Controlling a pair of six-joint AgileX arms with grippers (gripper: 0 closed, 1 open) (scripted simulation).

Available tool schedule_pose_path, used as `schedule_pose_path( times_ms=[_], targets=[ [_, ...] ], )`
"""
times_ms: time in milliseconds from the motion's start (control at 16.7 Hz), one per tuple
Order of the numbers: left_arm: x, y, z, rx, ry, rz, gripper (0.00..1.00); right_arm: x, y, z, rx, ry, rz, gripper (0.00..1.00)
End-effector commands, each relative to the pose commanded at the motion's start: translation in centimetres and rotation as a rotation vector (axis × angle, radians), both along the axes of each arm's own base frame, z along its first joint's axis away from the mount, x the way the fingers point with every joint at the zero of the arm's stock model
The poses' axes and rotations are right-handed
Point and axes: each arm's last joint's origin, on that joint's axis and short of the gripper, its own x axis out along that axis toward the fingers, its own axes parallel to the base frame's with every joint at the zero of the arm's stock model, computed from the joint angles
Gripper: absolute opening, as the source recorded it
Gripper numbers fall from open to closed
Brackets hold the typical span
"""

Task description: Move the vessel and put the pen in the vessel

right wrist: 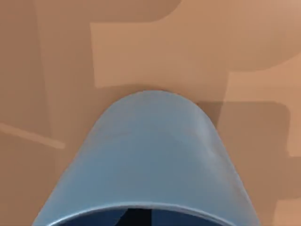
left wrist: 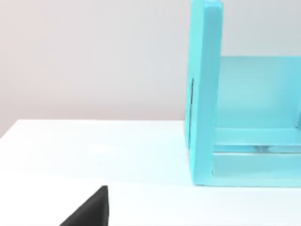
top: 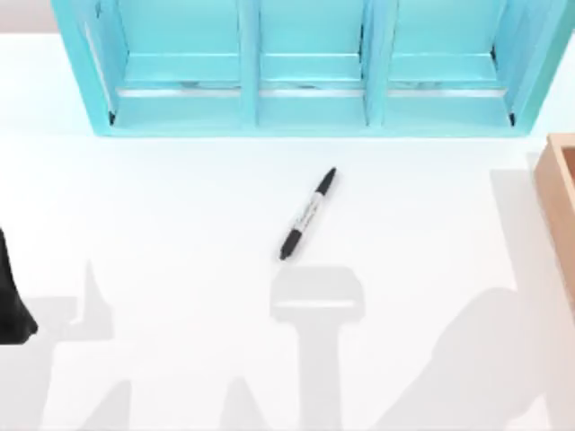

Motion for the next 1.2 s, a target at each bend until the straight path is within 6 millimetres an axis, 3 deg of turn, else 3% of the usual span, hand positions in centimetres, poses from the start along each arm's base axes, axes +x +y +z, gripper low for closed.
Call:
schedule_pose_path(
  times_ms=[420, 1020, 1200],
  targets=[
    [0.0, 0.0, 0.0, 0.000, 0.000, 0.000, 1.00, 0.0, 0.0, 0.0, 0.000, 0.000, 0.000, 0.02],
    [0.0, 0.0, 0.0, 0.000, 0.000, 0.000, 1.00, 0.0, 0.1, 0.1, -0.001, -0.002, -0.001, 0.00],
    [0.0, 0.0, 0.0, 0.000, 0.000, 0.000, 1.00, 0.8, 1.5, 1.7, -0.001, 0.001, 0.001, 0.00]
  ],
)
